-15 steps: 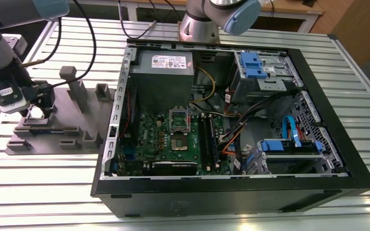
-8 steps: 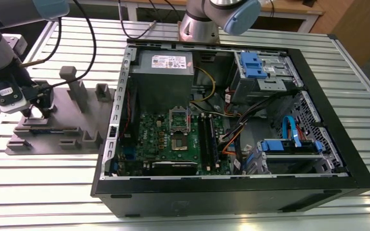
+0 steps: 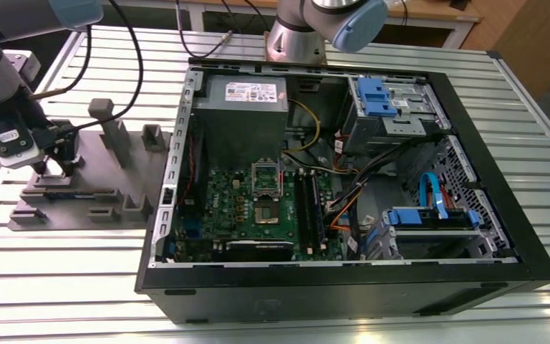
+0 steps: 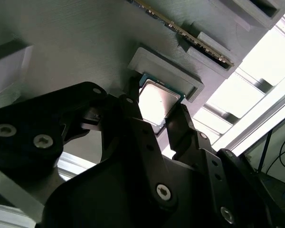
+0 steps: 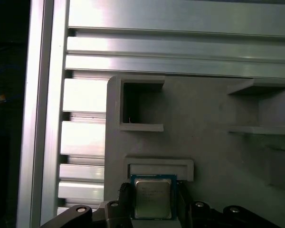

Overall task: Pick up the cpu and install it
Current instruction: 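Pick up the cpu and move it towards the insertion slot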

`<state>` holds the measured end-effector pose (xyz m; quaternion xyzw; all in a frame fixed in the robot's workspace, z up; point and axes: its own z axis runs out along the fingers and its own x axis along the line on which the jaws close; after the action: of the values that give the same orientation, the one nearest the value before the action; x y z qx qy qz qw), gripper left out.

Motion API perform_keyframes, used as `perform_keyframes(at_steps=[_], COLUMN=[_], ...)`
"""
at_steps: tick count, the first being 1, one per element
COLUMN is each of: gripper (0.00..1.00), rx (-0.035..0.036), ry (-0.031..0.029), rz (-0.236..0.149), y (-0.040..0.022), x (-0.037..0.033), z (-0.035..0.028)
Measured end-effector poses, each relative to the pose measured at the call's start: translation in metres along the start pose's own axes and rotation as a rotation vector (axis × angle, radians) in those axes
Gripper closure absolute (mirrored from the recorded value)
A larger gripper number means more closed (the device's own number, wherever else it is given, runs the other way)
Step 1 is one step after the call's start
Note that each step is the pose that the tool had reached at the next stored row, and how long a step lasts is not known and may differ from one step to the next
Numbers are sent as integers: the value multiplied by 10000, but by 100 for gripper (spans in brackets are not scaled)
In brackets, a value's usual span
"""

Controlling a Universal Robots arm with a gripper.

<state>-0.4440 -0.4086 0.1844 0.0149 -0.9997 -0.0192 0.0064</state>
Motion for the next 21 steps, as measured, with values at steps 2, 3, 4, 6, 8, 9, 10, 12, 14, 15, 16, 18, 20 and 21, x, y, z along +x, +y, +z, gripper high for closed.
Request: perform_keyframes(at_steps=[2, 3, 4, 6, 8, 9, 10, 12, 14, 15, 16, 18, 20, 21], gripper=[53, 53, 53, 53, 53, 53, 53, 53, 53, 53, 53, 53, 53, 53], rx=[-1, -1, 0, -1, -1, -1, -1, -1, 0, -1, -1, -1, -1, 0], ry=[-1, -1, 0, -1, -1, -1, 0, -1, 1, 0, 0, 0, 1, 2], rz=[0, 0, 0, 0, 0, 0, 0, 0, 0, 0, -1, 0, 0, 0], y=[1, 1, 2, 3, 4, 4, 5, 6, 7, 7, 8, 9, 10, 11], x=[0, 0, 1, 1, 1, 1, 2, 2, 2, 2, 3, 3, 3, 4], z=[-21, -32, -46, -74, -100, -115, -129, -155, -185, -199, -215, -244, -276, -295])
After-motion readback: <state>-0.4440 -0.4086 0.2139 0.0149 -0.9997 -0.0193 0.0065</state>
